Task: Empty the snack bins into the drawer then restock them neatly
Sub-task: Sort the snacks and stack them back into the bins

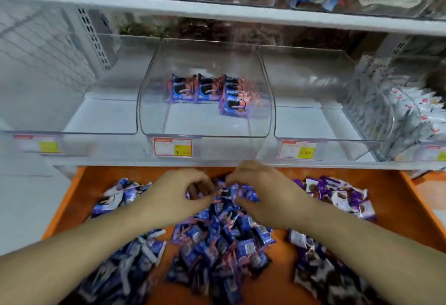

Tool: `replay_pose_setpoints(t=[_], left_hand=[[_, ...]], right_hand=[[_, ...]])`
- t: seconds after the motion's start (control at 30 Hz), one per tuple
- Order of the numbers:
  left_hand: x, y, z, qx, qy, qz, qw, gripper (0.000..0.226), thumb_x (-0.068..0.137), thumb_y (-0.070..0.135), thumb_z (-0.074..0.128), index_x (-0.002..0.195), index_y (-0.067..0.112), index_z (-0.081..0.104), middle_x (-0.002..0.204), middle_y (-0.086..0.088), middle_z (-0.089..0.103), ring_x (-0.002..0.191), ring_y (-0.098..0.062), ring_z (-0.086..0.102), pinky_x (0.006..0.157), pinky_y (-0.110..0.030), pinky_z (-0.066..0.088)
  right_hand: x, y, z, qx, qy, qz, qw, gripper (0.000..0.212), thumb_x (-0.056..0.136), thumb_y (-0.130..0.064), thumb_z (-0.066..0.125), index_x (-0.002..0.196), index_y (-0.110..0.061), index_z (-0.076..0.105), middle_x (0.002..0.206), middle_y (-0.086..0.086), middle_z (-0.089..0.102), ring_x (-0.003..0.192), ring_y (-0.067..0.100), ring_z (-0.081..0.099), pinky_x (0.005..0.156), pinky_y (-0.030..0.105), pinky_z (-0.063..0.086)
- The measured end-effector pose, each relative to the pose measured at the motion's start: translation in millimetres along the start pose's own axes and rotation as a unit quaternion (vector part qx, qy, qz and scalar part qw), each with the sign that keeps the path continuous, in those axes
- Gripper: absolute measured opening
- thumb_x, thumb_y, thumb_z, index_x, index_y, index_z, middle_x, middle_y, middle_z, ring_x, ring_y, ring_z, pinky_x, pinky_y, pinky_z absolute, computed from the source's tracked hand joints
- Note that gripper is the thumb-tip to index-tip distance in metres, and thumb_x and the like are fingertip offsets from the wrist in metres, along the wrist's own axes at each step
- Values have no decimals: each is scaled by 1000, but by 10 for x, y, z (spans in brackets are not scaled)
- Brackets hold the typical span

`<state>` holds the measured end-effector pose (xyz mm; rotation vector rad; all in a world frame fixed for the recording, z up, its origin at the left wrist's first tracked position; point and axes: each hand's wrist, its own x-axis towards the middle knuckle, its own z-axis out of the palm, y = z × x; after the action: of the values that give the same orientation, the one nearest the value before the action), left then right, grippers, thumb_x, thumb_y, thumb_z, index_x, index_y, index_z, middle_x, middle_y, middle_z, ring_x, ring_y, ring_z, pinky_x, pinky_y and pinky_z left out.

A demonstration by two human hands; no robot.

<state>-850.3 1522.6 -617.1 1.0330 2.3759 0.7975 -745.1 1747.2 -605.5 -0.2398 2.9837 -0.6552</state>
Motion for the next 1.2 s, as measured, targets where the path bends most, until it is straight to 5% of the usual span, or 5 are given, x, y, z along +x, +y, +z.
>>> replay_pose_setpoints(t=[0.37,0.6,0.87,1.0,1.2], left_hand=[[225,-992,1454,-18,-127,-148,981,78,84,60,78,148,25,51,147,4,50,135,-17,48,111,-29,42],[265,-1051,1615,-59,-100,-170,979,29,96,34,74,123,24,69,119,6,70,103,-12,67,92,-32,56],[207,-930,872,-253,-79,-238,934,45,95,19,75,138,17,61,138,-2,60,108,-11,69,91,-21,56],[49,-549,328,-436,-49,-236,867,37,94,-15,63,124,6,68,116,-19,75,98,-31,77,84,-45,64],[-342,184,-302,-520,29,-157,839,33,93,-10,63,114,12,78,119,-22,73,104,-31,74,81,-33,64]], right_hand=[[375,852,1656,-24,-184,128,974,69,85,-14,71,150,-29,53,151,-3,52,138,28,45,107,47,49],[285,1017,2014,-112,-148,121,975,56,80,-30,82,133,-29,64,130,-6,50,123,22,39,107,40,45],[365,732,1174,30,-154,229,961,37,86,-46,81,95,-22,54,86,0,60,77,21,59,64,38,51],[332,295,525,135,-86,237,958,48,75,-58,87,93,-21,62,90,4,67,78,20,62,65,35,47],[65,-403,-250,234,36,198,951,43,74,-52,90,95,-30,59,92,4,65,73,14,60,64,29,48]])
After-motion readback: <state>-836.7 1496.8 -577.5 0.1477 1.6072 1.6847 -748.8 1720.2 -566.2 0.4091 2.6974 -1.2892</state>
